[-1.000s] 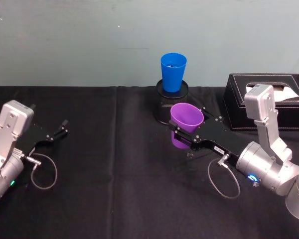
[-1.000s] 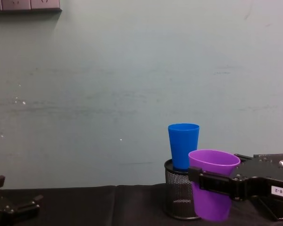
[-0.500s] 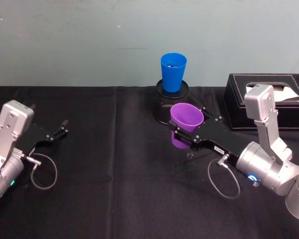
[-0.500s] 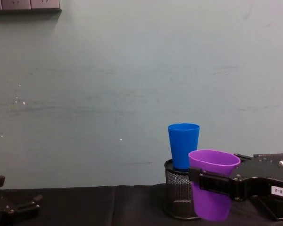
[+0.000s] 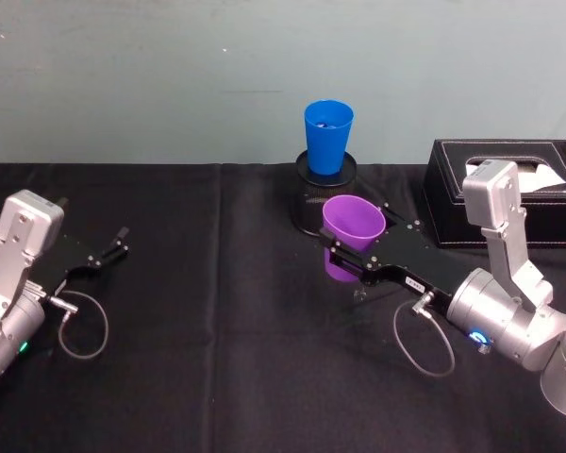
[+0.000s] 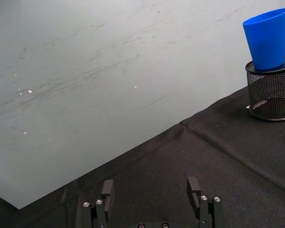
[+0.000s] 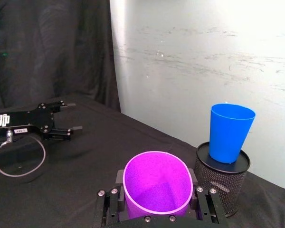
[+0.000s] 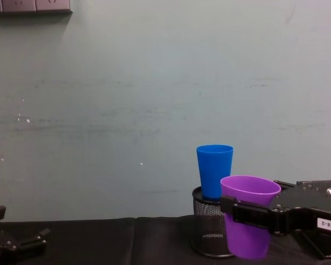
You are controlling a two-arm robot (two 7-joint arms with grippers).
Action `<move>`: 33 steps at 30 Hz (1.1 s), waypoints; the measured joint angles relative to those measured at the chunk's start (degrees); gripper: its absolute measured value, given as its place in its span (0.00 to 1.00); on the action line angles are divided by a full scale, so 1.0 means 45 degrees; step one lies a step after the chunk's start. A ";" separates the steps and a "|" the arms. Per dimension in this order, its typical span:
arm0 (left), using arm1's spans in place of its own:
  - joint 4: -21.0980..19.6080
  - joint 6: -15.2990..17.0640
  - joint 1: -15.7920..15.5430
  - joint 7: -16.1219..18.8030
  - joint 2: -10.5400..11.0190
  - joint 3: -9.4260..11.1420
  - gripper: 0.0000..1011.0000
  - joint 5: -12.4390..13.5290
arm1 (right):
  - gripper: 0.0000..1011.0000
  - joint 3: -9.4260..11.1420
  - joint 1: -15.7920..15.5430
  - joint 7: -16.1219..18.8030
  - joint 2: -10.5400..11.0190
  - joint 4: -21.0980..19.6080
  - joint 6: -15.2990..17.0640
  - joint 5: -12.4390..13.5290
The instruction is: Pick up one cup with a gripper and tap it against the other cup.
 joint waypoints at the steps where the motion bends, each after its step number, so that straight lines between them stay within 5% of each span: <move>1: 0.0000 0.0001 0.0000 0.0000 0.0000 0.0000 0.99 0.0000 | 0.73 0.0000 0.0000 0.0000 0.0000 0.0000 0.0000 0.0000; 33: 0.0000 0.0000 0.0000 0.0000 0.0000 0.0000 0.99 0.0000 | 0.73 0.0000 0.0000 0.0000 0.0000 -0.0001 0.0001 0.0000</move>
